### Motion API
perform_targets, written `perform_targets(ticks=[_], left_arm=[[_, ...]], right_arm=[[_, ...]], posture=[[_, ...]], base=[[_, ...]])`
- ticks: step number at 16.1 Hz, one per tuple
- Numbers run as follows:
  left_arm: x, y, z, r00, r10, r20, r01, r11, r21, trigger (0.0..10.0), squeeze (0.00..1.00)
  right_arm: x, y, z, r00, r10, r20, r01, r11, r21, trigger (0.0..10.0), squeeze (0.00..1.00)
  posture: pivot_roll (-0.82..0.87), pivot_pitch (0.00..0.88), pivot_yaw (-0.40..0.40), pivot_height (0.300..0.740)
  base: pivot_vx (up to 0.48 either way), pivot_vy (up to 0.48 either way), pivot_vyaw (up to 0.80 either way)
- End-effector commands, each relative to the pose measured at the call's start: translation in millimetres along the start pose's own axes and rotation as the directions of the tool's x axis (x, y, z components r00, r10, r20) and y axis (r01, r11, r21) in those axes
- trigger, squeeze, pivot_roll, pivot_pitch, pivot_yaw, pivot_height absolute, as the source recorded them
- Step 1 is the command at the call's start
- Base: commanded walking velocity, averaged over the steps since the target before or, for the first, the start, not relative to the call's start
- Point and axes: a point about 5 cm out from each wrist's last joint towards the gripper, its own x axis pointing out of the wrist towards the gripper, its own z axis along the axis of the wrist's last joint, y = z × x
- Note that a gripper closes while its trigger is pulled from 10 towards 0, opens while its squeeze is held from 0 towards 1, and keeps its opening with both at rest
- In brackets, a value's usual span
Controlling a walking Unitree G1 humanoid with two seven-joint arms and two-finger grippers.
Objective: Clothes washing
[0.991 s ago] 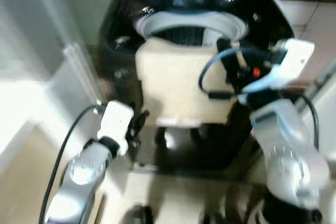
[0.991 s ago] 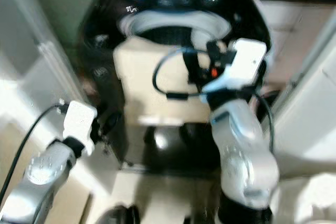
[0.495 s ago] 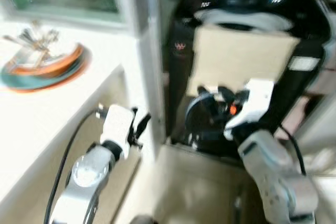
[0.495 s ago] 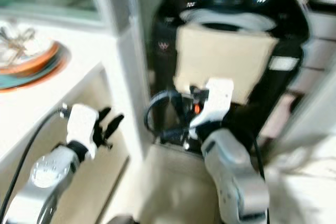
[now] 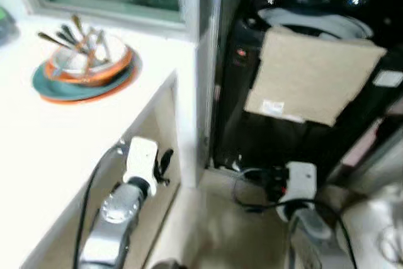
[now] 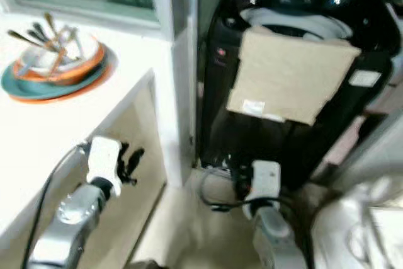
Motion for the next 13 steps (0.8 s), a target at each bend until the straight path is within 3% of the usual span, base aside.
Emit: perform_targets(ticks=[1,3,5,7,8,9,10,13], left_arm=[[3.1,-3.2,-7.1,1.0,-0.005,-0.012,0.004,0.999,-0.032,10.0,0.0],[6.1,-3.2,-27.6,0.995,0.001,-0.095,-0.006,0.998,-0.055,10.0,0.0],[5.9,-3.0,-46.4,0.988,-0.003,-0.152,-0.004,0.999,-0.05,10.0,0.0],[2.0,4.2,-88.3,0.955,0.054,-0.293,-0.067,0.997,-0.037,10.0,0.0],[2.0,4.2,-88.3,0.955,0.054,-0.293,-0.067,0.997,-0.037,10.0,0.0],[-1.4,6.6,-103.1,0.935,0.076,-0.347,-0.093,0.995,-0.031,10.0,0.0],[-7.4,6.2,-123.5,0.892,0.085,-0.443,-0.113,0.993,-0.037,10.0,0.0],[-5.5,1.9,-124.9,0.89,0.053,-0.452,-0.082,0.996,-0.044,10.0,0.0]], right_arm=[[4.2,-4.0,-4.0,1.0,-0.019,0.006,0.019,1.0,-0.023,10.0,0.0],[12.6,-0.8,-19.9,0.998,0.018,-0.062,-0.022,0.998,-0.061,10.0,0.0],[17.5,2.8,-41.7,0.986,0.057,-0.157,-0.059,0.998,-0.006,10.0,0.0],[15.1,3.2,-87.7,0.94,0.044,-0.339,-0.019,0.997,0.079,10.0,0.0],[15.1,3.2,-87.7,0.94,0.044,-0.339,-0.019,0.997,0.079,10.0,0.0],[11.5,3.5,-103.7,0.915,0.035,-0.401,0.004,0.995,0.095,10.0,0.0],[1.4,-1.3,-129.1,0.857,0.008,-0.515,0.046,0.995,0.092,10.0,0.0],[-1.1,-3.2,-134.9,0.843,0.004,-0.538,0.045,0.996,0.078,10.0,0.0]], posture=[[-0.01,0.048,0.014,0.74],[-0.01,0.044,0.012,0.74],[-0.01,0.039,0.006,0.74],[0.0,0.032,-0.001,0.74],[0.0,0.032,-0.001,0.74],[0.0,0.032,-0.001,0.74],[-0.01,0.025,0.009,0.74],[-0.01,0.022,0.016,0.74]], base=[[0.0,0.0,0.0],[0.0,0.0,0.0],[0.0,0.0,0.0],[0.0,0.0,0.0],[0.0,0.0,0.0],[0.0,0.0,0.0],[0.0,0.0,-0.77],[0.0,0.0,-0.79]])
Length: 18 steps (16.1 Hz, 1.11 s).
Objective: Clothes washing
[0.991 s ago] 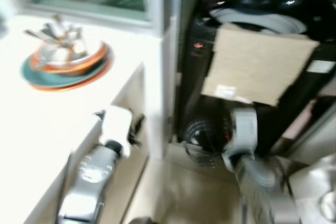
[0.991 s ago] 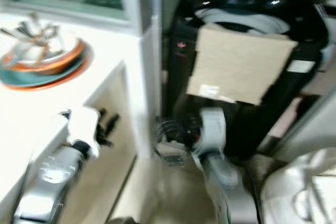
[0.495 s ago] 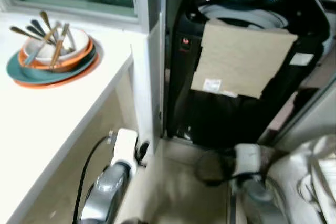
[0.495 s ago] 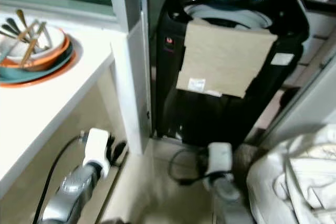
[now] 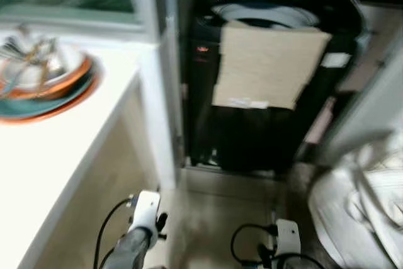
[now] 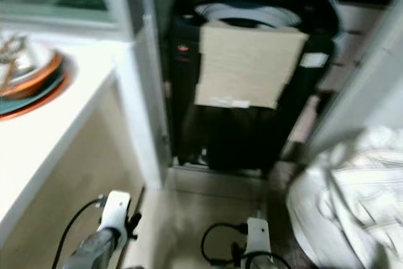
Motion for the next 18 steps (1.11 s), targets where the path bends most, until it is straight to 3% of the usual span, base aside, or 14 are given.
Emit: perform_targets(ticks=[1,3,5,10,14,18], left_arm=[[3.2,-4.3,8.5,0.999,-0.029,0.042,0.028,1.0,0.013,10.0,0.0],[6.1,-3.9,12.6,0.998,-0.024,0.065,0.024,1.0,0.013,10.0,0.0],[7.9,-3.0,12.1,0.998,-0.023,0.064,0.022,1.0,0.004,10.0,0.0],[8.7,1.2,10.5,0.998,-0.007,0.065,0.008,1.0,-0.016,10.0,0.0],[8.9,1.8,7.5,0.998,-0.005,0.055,0.005,1.0,-0.003,10.0,0.0],[8.5,3.6,1.5,1.0,0.012,0.021,-0.012,1.0,-0.023,10.0,0.0]], right_arm=[[2.0,-1.6,9.6,0.999,-0.006,0.038,0.004,0.999,0.035,10.0,0.0],[3.9,-1.8,12.4,0.999,-0.007,0.049,0.005,0.999,0.051,10.0,0.0],[5.4,0.7,15.1,0.998,0.005,0.06,-0.006,1.0,0.011,10.0,0.0],[8.0,11.5,22.1,0.996,0.062,0.068,-0.054,0.992,-0.11,10.0,0.0],[8.6,10.5,20.4,0.997,0.061,0.057,-0.053,0.99,-0.132,10.0,0.0],[8.2,6.7,12.9,0.999,0.044,0.024,-0.04,0.99,-0.138,10.0,0.0]], posture=[[-0.01,0.017,0.017,0.74],[-0.02,0.016,0.018,0.74],[-0.02,0.019,0.019,0.74],[0.0,0.037,0.017,0.74],[0.0,0.044,0.018,0.74],[0.0,0.05,0.024,0.74]], base=[[0.0,0.0,-0.79],[0.0,0.0,-0.79],[0.0,0.0,-0.79],[-0.308,0.0,0.0],[-0.301,0.0,0.0],[0.0,0.0,0.0]])
